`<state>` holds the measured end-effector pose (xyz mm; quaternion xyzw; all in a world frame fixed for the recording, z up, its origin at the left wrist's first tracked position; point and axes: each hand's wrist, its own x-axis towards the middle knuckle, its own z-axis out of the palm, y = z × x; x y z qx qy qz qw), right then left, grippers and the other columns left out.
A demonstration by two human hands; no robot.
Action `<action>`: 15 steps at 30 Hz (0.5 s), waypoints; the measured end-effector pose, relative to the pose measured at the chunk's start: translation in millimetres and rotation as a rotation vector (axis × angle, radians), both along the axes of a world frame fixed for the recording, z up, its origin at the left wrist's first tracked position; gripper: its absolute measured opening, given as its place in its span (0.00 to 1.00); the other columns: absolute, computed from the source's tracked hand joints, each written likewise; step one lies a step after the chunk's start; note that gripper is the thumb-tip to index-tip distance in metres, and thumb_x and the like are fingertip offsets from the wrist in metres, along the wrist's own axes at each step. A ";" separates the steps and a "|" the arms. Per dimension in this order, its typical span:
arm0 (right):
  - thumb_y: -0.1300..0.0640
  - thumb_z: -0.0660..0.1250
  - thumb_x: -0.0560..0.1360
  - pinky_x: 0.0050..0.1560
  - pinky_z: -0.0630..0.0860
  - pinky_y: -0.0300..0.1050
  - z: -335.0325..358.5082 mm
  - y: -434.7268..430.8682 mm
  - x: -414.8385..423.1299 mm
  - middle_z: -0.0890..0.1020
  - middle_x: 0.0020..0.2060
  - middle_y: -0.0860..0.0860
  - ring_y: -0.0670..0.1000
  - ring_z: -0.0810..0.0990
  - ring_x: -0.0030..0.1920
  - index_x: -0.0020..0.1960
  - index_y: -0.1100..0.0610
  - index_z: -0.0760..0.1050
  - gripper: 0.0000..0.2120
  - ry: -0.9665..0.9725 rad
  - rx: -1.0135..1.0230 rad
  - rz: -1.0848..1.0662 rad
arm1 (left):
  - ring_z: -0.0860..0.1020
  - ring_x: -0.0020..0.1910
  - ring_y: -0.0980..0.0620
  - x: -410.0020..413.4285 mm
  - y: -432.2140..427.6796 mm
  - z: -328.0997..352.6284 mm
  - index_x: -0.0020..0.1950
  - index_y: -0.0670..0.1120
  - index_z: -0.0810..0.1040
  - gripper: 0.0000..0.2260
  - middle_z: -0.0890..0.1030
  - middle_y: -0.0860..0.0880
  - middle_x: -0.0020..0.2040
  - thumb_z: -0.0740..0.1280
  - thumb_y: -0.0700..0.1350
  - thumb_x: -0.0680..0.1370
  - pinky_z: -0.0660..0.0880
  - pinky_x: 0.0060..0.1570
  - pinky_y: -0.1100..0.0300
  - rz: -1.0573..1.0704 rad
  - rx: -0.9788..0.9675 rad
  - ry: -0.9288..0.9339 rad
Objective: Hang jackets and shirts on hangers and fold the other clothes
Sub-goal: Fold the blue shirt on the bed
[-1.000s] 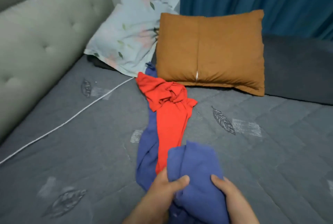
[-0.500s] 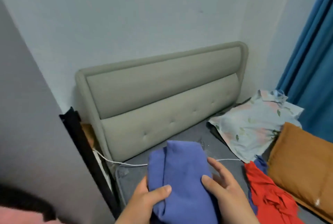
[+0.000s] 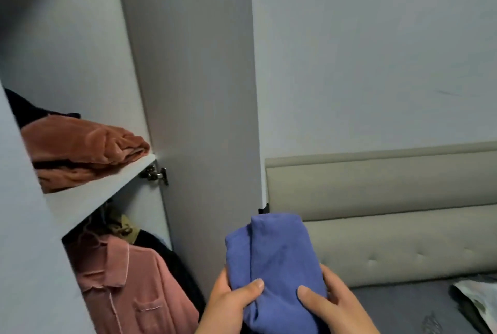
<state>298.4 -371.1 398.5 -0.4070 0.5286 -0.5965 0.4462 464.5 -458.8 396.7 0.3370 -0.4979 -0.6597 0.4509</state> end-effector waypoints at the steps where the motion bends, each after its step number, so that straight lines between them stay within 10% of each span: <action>1: 0.54 0.73 0.58 0.41 0.76 0.29 8.7 -1.9 7.8 0.86 0.46 0.40 0.39 0.83 0.48 0.58 0.48 0.77 0.27 0.044 -0.020 0.028 | 0.84 0.35 0.56 9.2 2.6 10.4 0.49 0.45 0.78 0.22 0.86 0.50 0.37 0.71 0.35 0.56 0.76 0.30 0.67 0.026 -0.032 0.008; 10: 0.49 0.76 0.52 0.50 0.75 0.30 99.8 -40.5 77.4 0.82 0.56 0.43 0.39 0.81 0.54 0.62 0.39 0.68 0.39 0.268 -0.282 0.152 | 0.78 0.43 0.57 92.4 -33.5 76.3 0.49 0.54 0.74 0.22 0.80 0.57 0.42 0.77 0.32 0.67 0.73 0.37 0.68 0.265 -0.197 -0.034; 13: 0.45 0.76 0.51 0.61 0.74 0.36 119.1 -66.9 100.3 0.80 0.60 0.41 0.38 0.78 0.59 0.61 0.36 0.67 0.40 0.354 -0.335 0.154 | 0.64 0.71 0.36 102.7 -154.9 -14.0 0.64 0.66 0.64 0.50 0.80 0.52 0.56 0.86 0.45 0.50 0.75 0.53 0.42 0.483 -0.250 -0.050; 15: 0.52 0.79 0.56 0.53 0.75 0.30 128.6 -85.5 116.7 0.83 0.54 0.43 0.34 0.80 0.52 0.57 0.36 0.70 0.33 0.360 -0.349 0.079 | 0.71 0.66 0.39 120.4 -168.3 27.9 0.66 0.58 0.68 0.41 0.81 0.49 0.56 0.83 0.40 0.59 0.75 0.53 0.45 0.546 -0.237 -0.132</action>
